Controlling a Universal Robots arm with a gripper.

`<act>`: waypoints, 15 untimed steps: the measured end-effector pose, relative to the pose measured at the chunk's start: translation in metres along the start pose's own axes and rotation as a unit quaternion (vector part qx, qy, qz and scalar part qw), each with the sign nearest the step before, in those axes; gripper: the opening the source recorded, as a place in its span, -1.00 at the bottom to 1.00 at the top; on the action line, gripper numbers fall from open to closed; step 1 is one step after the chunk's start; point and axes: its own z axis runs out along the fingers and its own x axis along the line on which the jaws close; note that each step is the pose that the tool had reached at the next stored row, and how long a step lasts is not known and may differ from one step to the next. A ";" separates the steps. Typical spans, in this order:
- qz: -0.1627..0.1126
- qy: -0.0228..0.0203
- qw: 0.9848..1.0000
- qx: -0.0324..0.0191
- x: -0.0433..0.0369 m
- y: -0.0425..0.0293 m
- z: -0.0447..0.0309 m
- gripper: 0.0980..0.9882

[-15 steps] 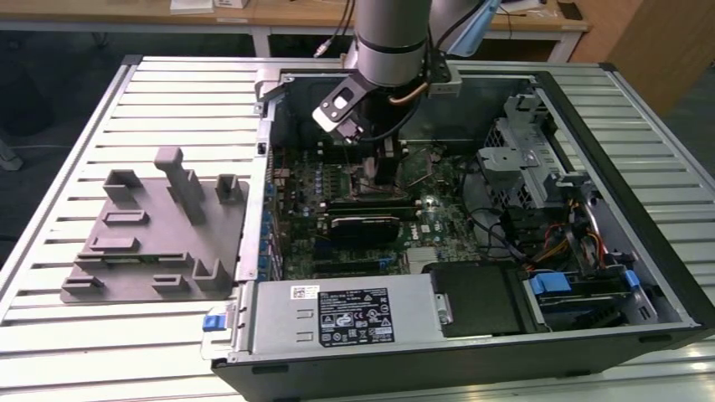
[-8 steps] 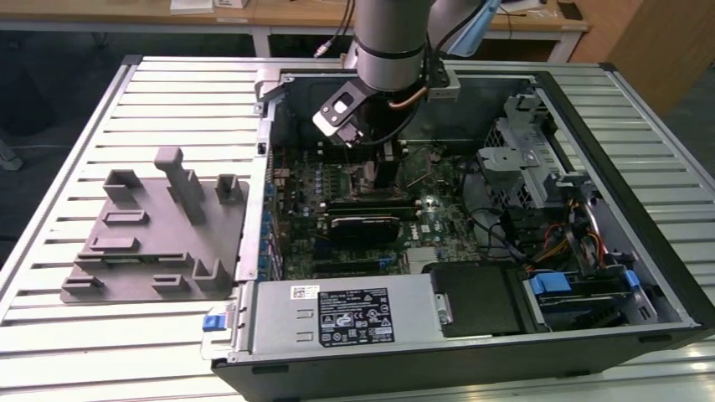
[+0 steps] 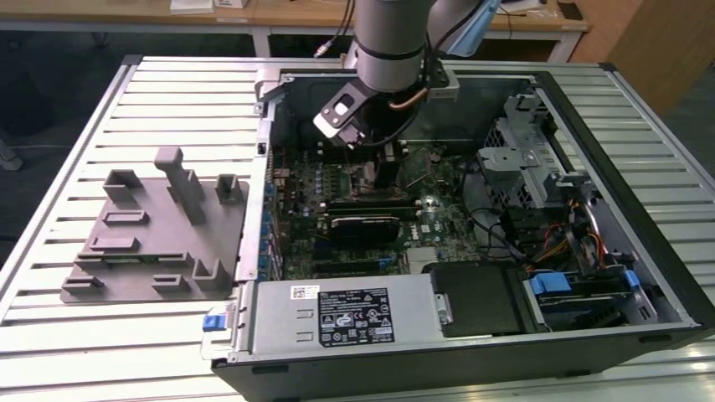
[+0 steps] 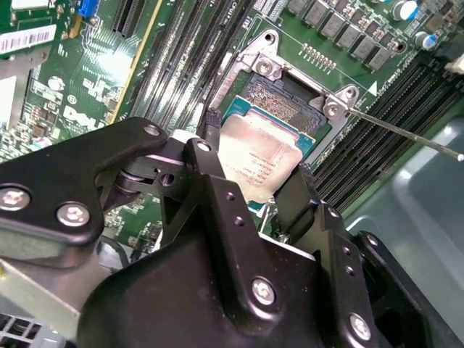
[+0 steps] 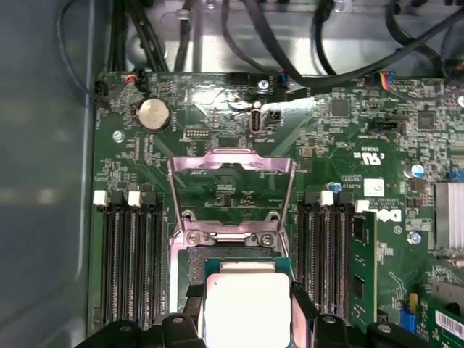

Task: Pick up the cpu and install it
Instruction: 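Place the cpu into insertion slot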

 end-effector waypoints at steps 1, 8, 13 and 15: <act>-0.003 0.000 1.000 0.000 0.0005 0.0000 0.0006 0.00; -0.007 -0.001 1.000 0.000 0.0033 -0.0006 0.0082 0.00; -0.006 -0.001 1.000 0.000 0.0036 -0.0016 0.0139 0.00; -0.006 -0.001 1.000 0.000 0.0037 -0.0021 0.0153 0.00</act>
